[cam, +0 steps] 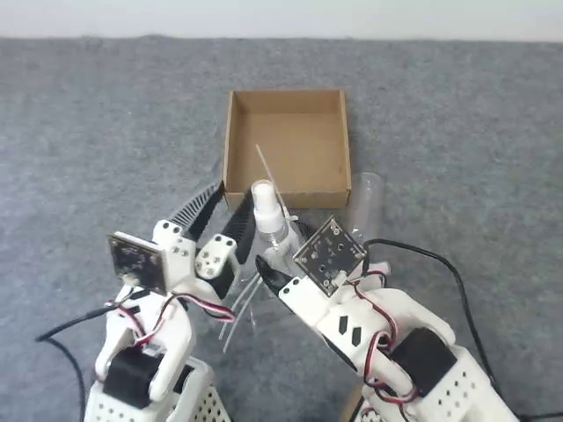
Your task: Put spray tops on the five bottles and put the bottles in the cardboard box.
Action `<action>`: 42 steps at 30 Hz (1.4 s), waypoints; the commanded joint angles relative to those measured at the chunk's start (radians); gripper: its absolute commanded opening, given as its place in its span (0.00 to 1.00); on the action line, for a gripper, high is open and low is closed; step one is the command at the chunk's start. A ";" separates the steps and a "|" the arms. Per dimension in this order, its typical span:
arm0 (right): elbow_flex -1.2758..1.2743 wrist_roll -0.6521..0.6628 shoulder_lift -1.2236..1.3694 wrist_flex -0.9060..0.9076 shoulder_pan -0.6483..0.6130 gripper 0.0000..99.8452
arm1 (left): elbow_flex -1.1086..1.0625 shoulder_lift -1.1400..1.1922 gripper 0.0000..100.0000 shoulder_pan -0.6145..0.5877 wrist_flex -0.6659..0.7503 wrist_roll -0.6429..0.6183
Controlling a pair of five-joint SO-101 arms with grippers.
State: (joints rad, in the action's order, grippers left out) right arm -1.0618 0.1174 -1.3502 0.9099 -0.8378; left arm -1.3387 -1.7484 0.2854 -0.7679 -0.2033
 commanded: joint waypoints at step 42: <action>-0.018 0.038 -0.002 -0.027 0.068 0.01 | 0.027 -0.008 0.14 0.233 -0.095 0.198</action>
State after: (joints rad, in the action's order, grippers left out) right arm -1.0986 0.1404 -1.3502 0.9099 -0.7748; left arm -1.3357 -1.7484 0.4864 -0.8539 -0.0146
